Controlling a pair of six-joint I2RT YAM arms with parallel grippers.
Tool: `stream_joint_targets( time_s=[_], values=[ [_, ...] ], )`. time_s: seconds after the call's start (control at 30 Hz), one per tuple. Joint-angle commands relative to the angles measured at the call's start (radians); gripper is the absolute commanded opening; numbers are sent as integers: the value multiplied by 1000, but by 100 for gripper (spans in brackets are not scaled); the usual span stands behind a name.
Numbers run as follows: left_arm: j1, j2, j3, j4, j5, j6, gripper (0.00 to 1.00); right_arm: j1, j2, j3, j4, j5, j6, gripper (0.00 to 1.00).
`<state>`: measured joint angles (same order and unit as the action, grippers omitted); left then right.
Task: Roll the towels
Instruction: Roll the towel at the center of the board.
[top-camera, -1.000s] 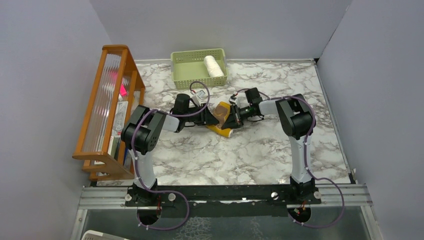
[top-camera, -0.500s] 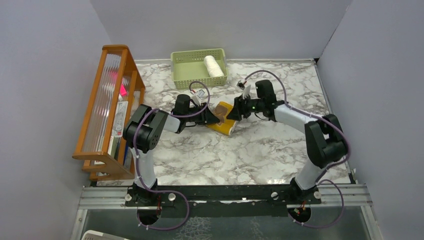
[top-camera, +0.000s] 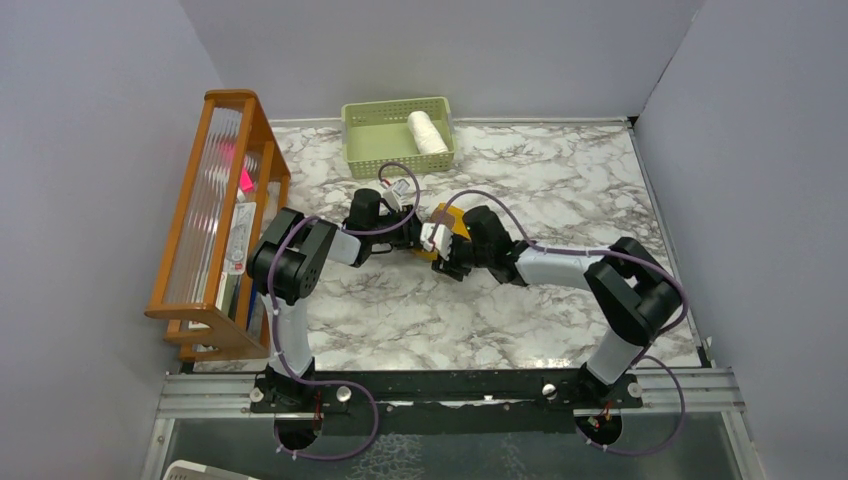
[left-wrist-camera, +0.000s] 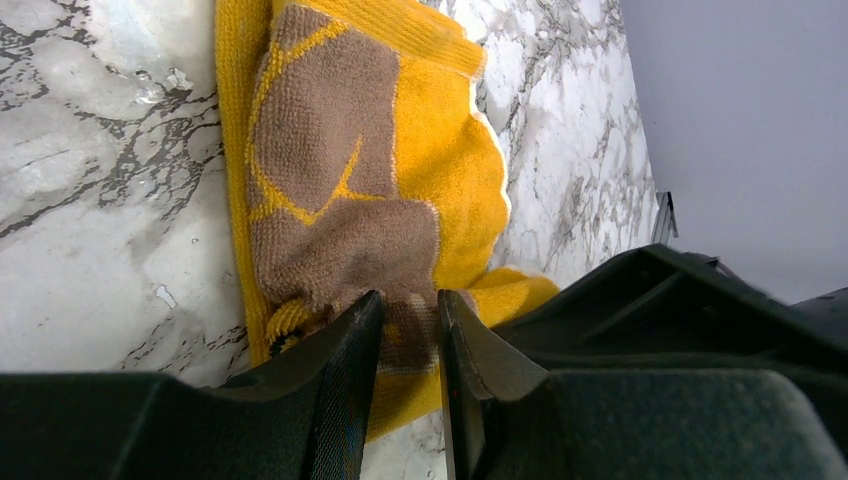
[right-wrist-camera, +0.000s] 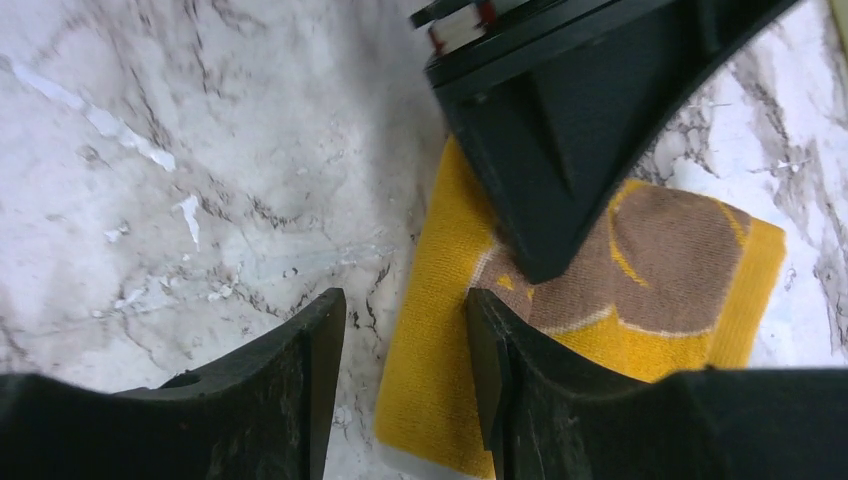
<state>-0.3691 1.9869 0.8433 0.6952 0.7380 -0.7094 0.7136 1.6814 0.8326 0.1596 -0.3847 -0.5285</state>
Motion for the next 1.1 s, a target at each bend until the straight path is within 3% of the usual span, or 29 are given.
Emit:
stream_joint_targets(
  time_s=[0.0, 0.4, 0.53, 0.63, 0.87, 1.07],
  values=[
    [-5, 69, -14, -126, -81, 46, 32, 25, 40, 34, -34, 124, -159, 47],
    [-5, 86, 14, -149, -53, 52, 32, 35, 89, 2, -48, 345, -207, 38],
    [-4, 72, 41, -171, -41, 58, 32, 35, 135, 30, -100, 356, -191, 25],
    [4, 50, 56, -183, -16, 41, 32, 35, 155, 57, -126, 342, -135, 1],
    [95, -110, 142, -197, 88, -42, 43, 20, 132, 125, -145, 211, 119, 1],
    [173, -245, 145, -284, 110, 8, 45, -31, 71, 154, -46, -114, 464, 1]
  ],
)
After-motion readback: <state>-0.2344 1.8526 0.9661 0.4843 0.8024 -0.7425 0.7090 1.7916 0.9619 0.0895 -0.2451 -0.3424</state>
